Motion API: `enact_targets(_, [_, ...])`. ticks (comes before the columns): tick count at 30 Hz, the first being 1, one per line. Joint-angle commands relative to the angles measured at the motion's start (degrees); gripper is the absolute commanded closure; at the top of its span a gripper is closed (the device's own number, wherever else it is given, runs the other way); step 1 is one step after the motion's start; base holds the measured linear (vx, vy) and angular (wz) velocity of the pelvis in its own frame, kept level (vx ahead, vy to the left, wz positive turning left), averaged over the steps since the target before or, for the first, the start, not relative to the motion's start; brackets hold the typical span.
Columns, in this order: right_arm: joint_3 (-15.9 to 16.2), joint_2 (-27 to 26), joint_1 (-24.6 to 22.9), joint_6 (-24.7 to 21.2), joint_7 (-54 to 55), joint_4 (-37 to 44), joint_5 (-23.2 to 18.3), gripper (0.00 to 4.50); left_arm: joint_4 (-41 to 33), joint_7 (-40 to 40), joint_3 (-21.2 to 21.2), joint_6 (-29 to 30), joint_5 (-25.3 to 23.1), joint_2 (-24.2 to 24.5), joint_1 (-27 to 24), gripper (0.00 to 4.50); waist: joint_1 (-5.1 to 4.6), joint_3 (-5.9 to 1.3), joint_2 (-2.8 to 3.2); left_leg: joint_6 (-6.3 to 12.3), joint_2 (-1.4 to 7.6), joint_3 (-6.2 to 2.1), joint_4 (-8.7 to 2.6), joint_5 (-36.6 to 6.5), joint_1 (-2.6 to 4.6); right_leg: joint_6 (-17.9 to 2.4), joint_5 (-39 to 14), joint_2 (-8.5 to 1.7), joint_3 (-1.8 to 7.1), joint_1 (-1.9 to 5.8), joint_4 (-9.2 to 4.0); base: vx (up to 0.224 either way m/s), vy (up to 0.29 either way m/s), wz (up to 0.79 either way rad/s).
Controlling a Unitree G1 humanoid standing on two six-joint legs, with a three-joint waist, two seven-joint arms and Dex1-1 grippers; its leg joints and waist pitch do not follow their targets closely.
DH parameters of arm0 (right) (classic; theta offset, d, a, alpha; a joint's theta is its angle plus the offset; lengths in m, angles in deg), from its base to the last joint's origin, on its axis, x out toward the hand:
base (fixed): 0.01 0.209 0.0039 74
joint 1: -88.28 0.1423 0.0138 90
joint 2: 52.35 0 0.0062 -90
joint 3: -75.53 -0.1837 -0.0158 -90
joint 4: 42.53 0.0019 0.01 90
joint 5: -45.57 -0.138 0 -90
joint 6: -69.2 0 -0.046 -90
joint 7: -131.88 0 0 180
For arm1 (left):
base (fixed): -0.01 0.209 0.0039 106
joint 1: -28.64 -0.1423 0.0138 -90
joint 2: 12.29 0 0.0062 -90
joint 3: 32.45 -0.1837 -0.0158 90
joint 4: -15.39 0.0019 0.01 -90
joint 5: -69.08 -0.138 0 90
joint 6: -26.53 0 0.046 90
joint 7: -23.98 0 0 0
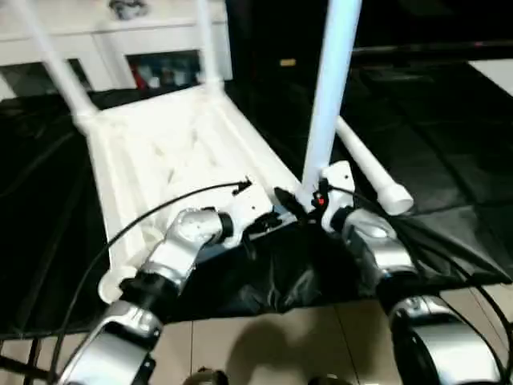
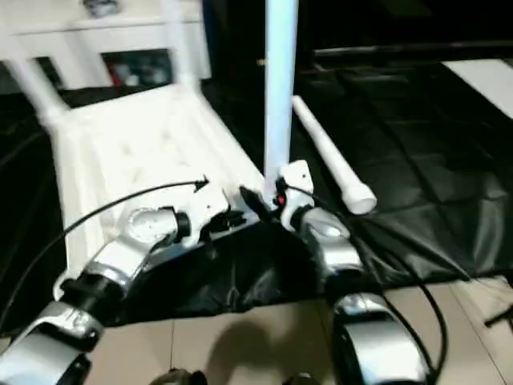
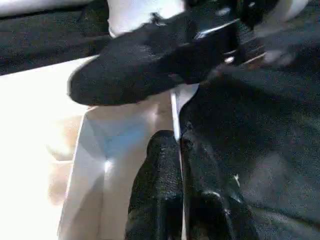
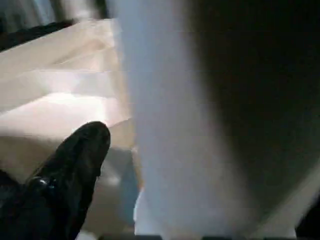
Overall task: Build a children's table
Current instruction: Rotate leg to tighten
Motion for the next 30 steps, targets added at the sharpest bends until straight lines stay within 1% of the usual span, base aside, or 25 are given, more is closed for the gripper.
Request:
enact_targets(1, [2.4, 1.3, -1.6, -2.0, -7.1, 4.0, -0.4, 0.01, -2.5, -5.0, -0.9, -3.6, 2.8, 0.1, -0.5, 4.50, 0.23, -4.24, -0.30, 2.94, 2.56, -1.01, -3.84, -19.1, 1.80, -12.6, -14.2, -2.40, 1.38, 2.40, -4.17, 0.000, 0.000, 0.00])
enact_targets(2, [3.0, 2.1, -2.4, -2.6, -9.4, 5.4, -0.8, 0.01, -2.7, -6.2, -0.9, -4.0, 3.2, 0.5, -0.6, 4.50, 0.38, -4.27, -0.36, 3.13, 2.59, -1.01, -3.83, -19.1, 1.76, -12.7, -14.1, -2.44, 1.41, 2.48, -4.17, 0.000, 0.000, 0.00])
enact_targets(3, [4.9, 4.5, -4.4, -4.1, -14.8, 9.4, -1.5, 0.01, -3.5, -8.8, -0.9, -3.8, 4.1, 1.5, -1.0, 4.50, 0.44, -4.28, -0.28, 3.06, 2.67, -1.04, -3.87, -19.0, 1.70, -12.8, -14.0, -2.50, 1.44, 2.44, -4.07, 0.000, 0.000, 0.00])
enact_targets(4, [5.9, 5.7, -5.4, -5.2, -17.4, 11.4, -2.0, 0.01, -3.9, -10.3, -1.0, -3.9, 4.6, 2.1, -1.2, 4.50, 0.78, -4.22, -0.36, 3.17, 2.65, -1.03, -3.88, -19.0, 1.76, -12.5, -14.3, -2.44, 1.44, 2.55, -4.24, 0.000, 0.000, 0.00])
enact_targets(5, [6.4, 6.3, -5.9, -5.9, -18.8, 12.5, -2.3, 0.01, -4.0, -11.2, -1.1, -4.1, 4.9, 2.4, -1.3, 4.50, 1.05, -4.27, -0.31, 3.24, 2.72, -1.12, -3.89, -18.8, 1.70, -12.4, -14.2, -2.52, 1.48, 2.61, -4.03, 0.000, 0.000, 0.00])
enact_targets(7, [7.8, 8.6, -7.3, -8.7, -23.6, 16.1, -3.5, 0.01, -4.2, -13.6, -1.3, -4.4, 5.4, 3.4, -1.5, 4.50, 1.29, -4.18, -0.41, 3.02, 2.71, -1.07, -3.95, -19.1, 1.83, -12.3, -15.0, -2.47, 1.54, 2.41, -4.15, 0.000, 0.000, 0.00])
enact_targets(10, [9.0, 10.9, -8.7, -11.6, -28.3, 19.8, -4.5, 0.01, -4.3, -16.1, -1.5, -4.3, 6.1, 4.5, -1.6, 4.50, 1.52, -4.14, -0.33, 2.26, 2.83, -1.10, -4.02, -20.1, 2.09, -12.2, -16.4, -2.50, 1.64, 2.19, -4.28, 0.000, 0.000, 0.00])
enact_targets(11, [9.5, 12.1, -9.1, -13.0, -30.4, 21.2, -4.9, 0.01, -4.5, -17.5, -1.6, -4.3, 6.5, 5.1, -1.7, 4.50, 1.51, -4.12, -0.37, 2.00, 2.85, -1.09, -4.05, -20.6, 2.09, -12.2, -16.8, -2.60, 1.69, 2.14, -4.33, 0.000, 0.000, 0.00])
enact_targets(13, [10.1, 13.6, -9.7, -14.9, -33.2, 22.9, -5.3, 0.01, -4.7, -19.3, -1.8, -4.4, 6.8, 6.0, -1.9, 4.50, 1.60, -4.07, -0.45, 1.80, 2.80, -1.16, -4.14, -20.8, 2.02, -12.0, -17.6, -2.59, 1.65, 2.31, -4.35, 0.000, 0.000, 0.00])
enact_targets(14, [10.4, 14.4, -9.9, -15.4, -34.2, 23.6, -5.4, 0.01, -4.7, -20.2, -1.8, -4.8, 6.7, 6.6, -2.1, 4.50, 1.61, -3.99, -0.38, 1.71, 2.83, -1.19, -4.16, -21.2, 2.04, -11.9, -18.3, -2.62, 1.67, 2.19, -4.43, 0.000, 0.000, 0.00])
enact_targets(16, [10.8, 15.1, -10.0, -16.3, -35.0, 24.2, -5.5, 0.28, -4.7, -21.0, -1.8, -4.9, 6.8, 7.0, -2.2, 4.50, 1.61, -3.96, -0.33, 1.50, 2.85, -1.20, -4.18, -21.5, 2.06, -11.7, -19.0, -2.71, 1.72, 2.15, -4.51, 0.000, 0.000, 0.00])
enact_targets(17, [11.3, 15.8, -10.1, -16.6, -36.2, 24.7, -5.5, 0.35, -4.8, -21.6, -1.8, -4.8, 7.0, 7.4, -2.4, 4.50, 1.53, -3.97, -0.45, 1.12, 2.83, -1.25, -4.24, -21.6, 2.02, -11.5, -19.6, -2.75, 1.69, 2.18, -4.52, 0.000, 0.000, 0.00])
enact_targets(19, [11.6, 16.3, -10.4, -17.5, -36.8, 25.6, -5.6, 0.38, -4.7, -22.3, -1.7, -4.7, 7.2, 7.6, -2.4, 4.50, 1.62, -4.00, -0.57, 0.97, 2.86, -1.24, -4.19, -21.3, 2.11, -11.4, -19.8, -2.81, 1.75, 2.13, -4.56, 0.000, 0.000, 0.00])
enact_targets(20, [11.6, 16.3, -10.4, -17.5, -36.9, 25.6, -5.6, 0.55, -4.7, -22.3, -1.7, -4.7, 7.2, 7.7, -2.4, 4.50, 1.65, -4.00, -0.53, 1.03, 2.84, -1.21, -4.14, -21.0, 2.09, -11.4, -19.5, -2.77, 1.78, 2.11, -4.51, 0.000, 0.000, 0.00])
enact_targets(21, [12.0, 16.9, -10.6, -18.7, -37.7, 26.6, -5.9, 0.55, -4.5, -22.9, -1.7, -4.9, 7.3, 8.0, -2.4, 4.50, 1.63, -3.98, -0.50, 1.02, 2.82, -1.21, -4.13, -21.0, 2.01, -11.5, -19.6, -2.84, 1.77, 2.13, -4.50, 0.000, 0.000, 0.00])
enact_targets(22, [12.4, 17.2, -10.7, -19.4, -38.3, 27.1, -6.0, 0.75, -4.5, -23.2, -1.7, -4.9, 7.3, 8.1, -2.4, 4.50, 1.67, -4.03, -0.69, 1.13, 2.78, -1.24, -4.13, -20.7, 1.97, -11.3, -19.9, -2.83, 1.70, 2.25, -4.51, 0.000, 0.000, 0.00])
enact_targets(24, [12.7, 17.7, -10.9, -20.1, -38.9, 27.8, -6.0, 0.77, -4.4, -23.5, -1.8, -4.9, 7.3, 8.3, -2.4, 4.50, 1.70, -4.07, -0.59, 1.23, 2.83, -1.25, -4.10, -20.2, 1.96, -11.3, -19.3, -2.81, 1.73, 2.20, -4.40, 0.000, 0.000, 0.00])
enact_targets(25, [13.0, 18.0, -11.1, -20.9, -39.3, 28.6, -6.0, 0.87, -4.4, -23.9, -1.8, -4.9, 7.4, 8.5, -2.4, 4.50, 1.76, -4.06, -0.64, 1.26, 2.84, -1.22, -4.07, -20.2, 2.07, -11.5, -19.2, -2.77, 1.75, 2.14, -4.46, 0.000, 0.000, 0.00])
enact_targets(27, [13.3, 18.3, -11.2, -21.4, -39.7, 29.0, -6.0, 1.14, -4.4, -24.1, -1.8, -4.9, 7.5, 8.6, -2.4, 4.50, 1.87, -4.09, -0.62, 1.27, 2.85, -1.24, -4.05, -19.9, 1.99, -11.5, -18.8, -2.83, 1.74, 2.24, -4.36, 0.000, 0.000, 0.00])
enact_targets(28, [13.3, 18.3, -11.2, -21.4, -39.7, 29.0, -6.0, 1.14, -4.4, -24.1, -1.8, -4.9, 7.5, 8.6, -2.4, 4.50, 1.87, -4.09, -0.62, 1.27, 2.85, -1.24, -4.05, -19.9, 1.99, -11.5, -18.8, -2.83, 1.74, 2.24, -4.36, 0.000, 0.000, 0.00])
enact_targets(29, [13.7, 18.6, -11.4, -22.0, -39.8, 29.6, -6.0, 1.28, -4.5, -24.5, -1.7, -4.9, 7.5, 8.7, -2.4, 4.50, 1.93, -4.09, -0.61, 1.21, 2.85, -1.24, -4.05, -19.7, 2.00, -11.5, -18.7, -2.83, 1.74, 2.25, -4.37, 0.000, 0.000, 0.00])
enact_targets(30, [13.9, 18.4, -11.5, -22.1, -39.5, 29.7, -5.9, 1.28, -4.4, -24.3, -1.6, -4.9, 7.4, 8.6, -2.5, 4.50, 1.96, -4.12, -0.59, 1.20, 2.88, -1.23, -4.02, -19.5, 2.02, -11.6, -18.4, -2.85, 1.76, 2.23, -4.32, 0.000, 0.000, 0.00])
